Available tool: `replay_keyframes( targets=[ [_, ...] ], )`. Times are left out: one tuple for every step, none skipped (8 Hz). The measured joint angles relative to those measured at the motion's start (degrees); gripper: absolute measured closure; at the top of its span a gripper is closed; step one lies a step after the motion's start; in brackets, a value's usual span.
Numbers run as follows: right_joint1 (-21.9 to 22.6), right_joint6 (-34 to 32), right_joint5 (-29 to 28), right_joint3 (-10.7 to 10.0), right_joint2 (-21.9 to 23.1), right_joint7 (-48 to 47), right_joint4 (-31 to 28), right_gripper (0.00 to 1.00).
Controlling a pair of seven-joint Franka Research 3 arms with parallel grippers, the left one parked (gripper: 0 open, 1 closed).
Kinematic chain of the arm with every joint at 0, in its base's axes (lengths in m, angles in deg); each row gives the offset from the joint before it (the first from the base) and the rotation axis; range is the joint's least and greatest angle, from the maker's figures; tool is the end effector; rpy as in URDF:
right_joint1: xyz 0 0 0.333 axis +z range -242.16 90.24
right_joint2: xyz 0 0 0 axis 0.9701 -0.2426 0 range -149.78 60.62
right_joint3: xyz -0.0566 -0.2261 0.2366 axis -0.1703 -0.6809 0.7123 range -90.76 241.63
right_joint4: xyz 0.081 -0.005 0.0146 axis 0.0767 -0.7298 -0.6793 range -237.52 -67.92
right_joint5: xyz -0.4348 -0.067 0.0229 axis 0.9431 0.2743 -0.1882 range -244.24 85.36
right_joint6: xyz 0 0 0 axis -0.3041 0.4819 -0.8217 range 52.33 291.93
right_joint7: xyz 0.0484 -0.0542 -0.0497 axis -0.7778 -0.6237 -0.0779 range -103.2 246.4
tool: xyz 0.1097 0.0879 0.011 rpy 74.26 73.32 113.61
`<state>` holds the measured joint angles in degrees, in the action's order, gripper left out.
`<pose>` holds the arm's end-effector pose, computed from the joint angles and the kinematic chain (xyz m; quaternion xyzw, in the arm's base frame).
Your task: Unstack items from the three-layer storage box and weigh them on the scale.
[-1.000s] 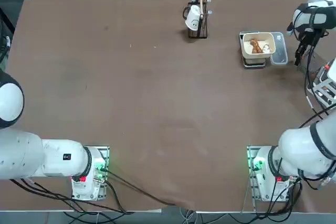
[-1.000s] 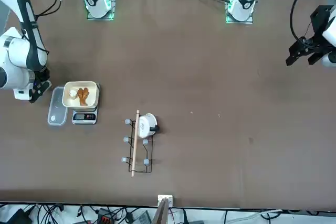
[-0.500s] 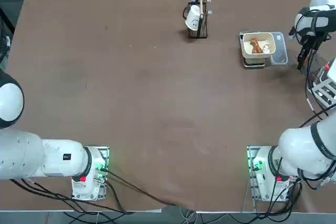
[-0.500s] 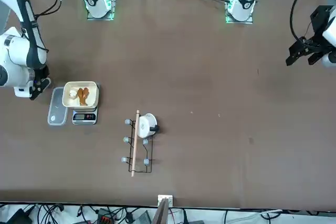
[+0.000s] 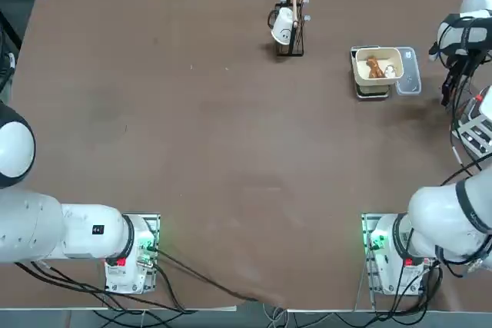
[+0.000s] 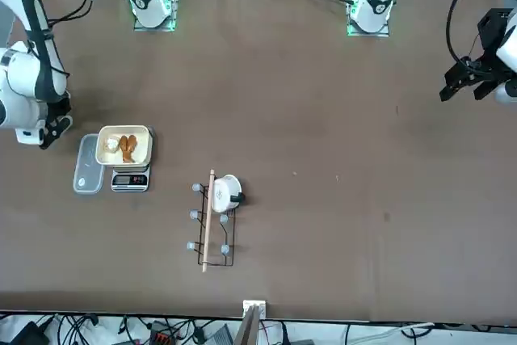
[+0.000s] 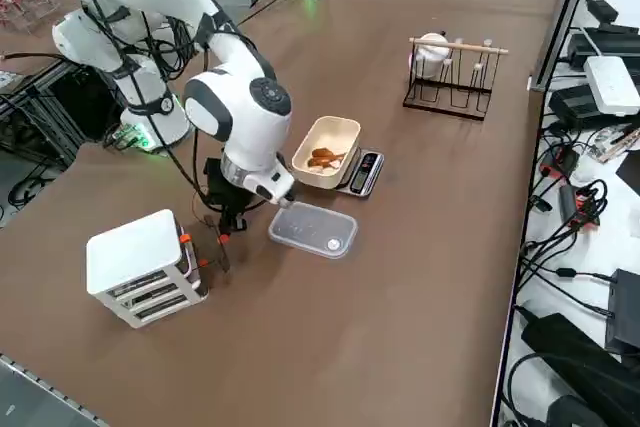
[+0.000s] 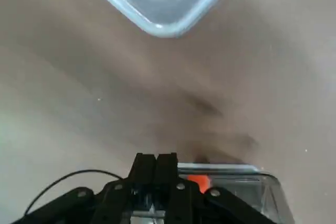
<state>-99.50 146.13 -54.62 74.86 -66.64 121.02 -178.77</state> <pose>0.5182 -0.2691 0.1758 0.9073 0.3432 -0.2409 0.0300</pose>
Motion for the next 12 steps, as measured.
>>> replay_keyframes(
  targets=[
    [-0.5,0.0,0.6,0.0,0.0,0.0,-0.1,0.98],
    [-1.0,-0.1,1.4,0.0,0.0,0.0,-0.2,0.98],
    [-1.8,-0.1,1.8,0.0,0.0,0.0,-0.3,0.98],
    [-2.5,-0.2,2.1,0.0,0.0,0.0,-0.3,0.98],
    [-3.0,-0.4,2.8,-0.1,0.0,0.0,-0.4,0.98],
    [-3.4,-0.5,3.4,-0.1,0.0,0.0,-0.4,0.98],
    [-3.7,-0.7,3.6,-0.1,0.0,0.0,-0.4,0.98],
    [-3.8,-0.8,3.7,0.0,0.0,0.0,-0.4,0.98],
    [-4.0,-1.0,4.1,0.0,0.0,0.0,-0.4,0.98],
    [-4.5,-1.3,4.6,0.0,0.0,0.0,-0.4,0.98],
    [-4.8,-1.3,4.6,0.1,0.0,0.0,-0.4,0.98],
    [-4.8,-1.3,4.6,0.1,0.0,0.0,-0.4,0.98]
  ],
)
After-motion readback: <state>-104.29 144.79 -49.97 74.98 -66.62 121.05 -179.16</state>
